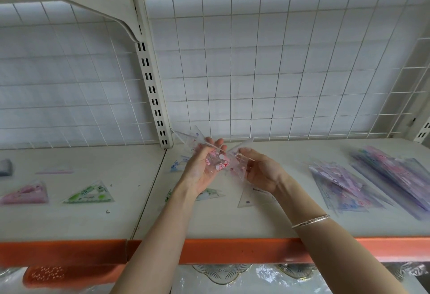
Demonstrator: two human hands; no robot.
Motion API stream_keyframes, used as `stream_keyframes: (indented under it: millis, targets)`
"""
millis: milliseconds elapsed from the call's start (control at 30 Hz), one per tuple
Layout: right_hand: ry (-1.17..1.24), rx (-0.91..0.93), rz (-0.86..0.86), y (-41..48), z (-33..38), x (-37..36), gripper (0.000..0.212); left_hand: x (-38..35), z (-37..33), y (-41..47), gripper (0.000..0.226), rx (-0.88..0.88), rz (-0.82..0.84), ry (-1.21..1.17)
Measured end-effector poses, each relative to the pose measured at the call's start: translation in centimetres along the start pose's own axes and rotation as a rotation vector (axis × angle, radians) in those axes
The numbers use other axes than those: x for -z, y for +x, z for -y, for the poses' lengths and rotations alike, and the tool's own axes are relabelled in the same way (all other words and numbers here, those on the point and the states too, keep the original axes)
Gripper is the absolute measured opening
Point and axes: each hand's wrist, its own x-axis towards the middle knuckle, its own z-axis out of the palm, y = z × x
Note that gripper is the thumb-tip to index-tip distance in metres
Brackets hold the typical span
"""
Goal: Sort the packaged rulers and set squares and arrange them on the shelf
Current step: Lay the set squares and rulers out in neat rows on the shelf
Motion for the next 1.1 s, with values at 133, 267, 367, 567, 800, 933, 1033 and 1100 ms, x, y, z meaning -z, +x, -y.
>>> stream_keyframes:
  millis: [133,267,367,567,800,933,1033,1100]
  targets:
    - [-0.028,0.145,-0.005,0.0,0.2,-0.1,0.018,-0.5,0.1,-0.4,0.023,-0.025,0.011,0.089]
    - [0.024,0.242,-0.106,-0.3,0.5,0.2,0.017,0.2,-0.2,-0.2,0.010,-0.092,-0.095,0.084]
    - [0.050,0.303,-0.162,-0.3,0.7,0.3,0.013,0.8,-0.6,-0.1,0.022,-0.105,-0.179,0.000]
    - [0.208,0.376,-0.197,-0.6,1.3,0.5,0.022,0.5,-0.2,-0.2,0.009,-0.144,-0.120,0.275]
    - [0.235,0.331,-0.180,-0.8,0.9,0.1,0.052,-0.1,0.4,-0.6,0.018,-0.117,-0.020,0.356]
    - [0.234,0.269,-0.181,-0.9,0.9,-0.3,0.030,-0.1,0.5,-0.7,0.013,-0.090,0.036,0.446]
    - [0.211,0.247,-0.138,-1.0,0.9,-0.4,0.021,-0.2,0.7,-0.8,0.013,-0.074,0.066,0.449]
    - [0.157,0.237,-0.122,-1.0,0.9,-0.5,0.018,0.0,0.7,-0.7,0.014,-0.074,0.087,0.463]
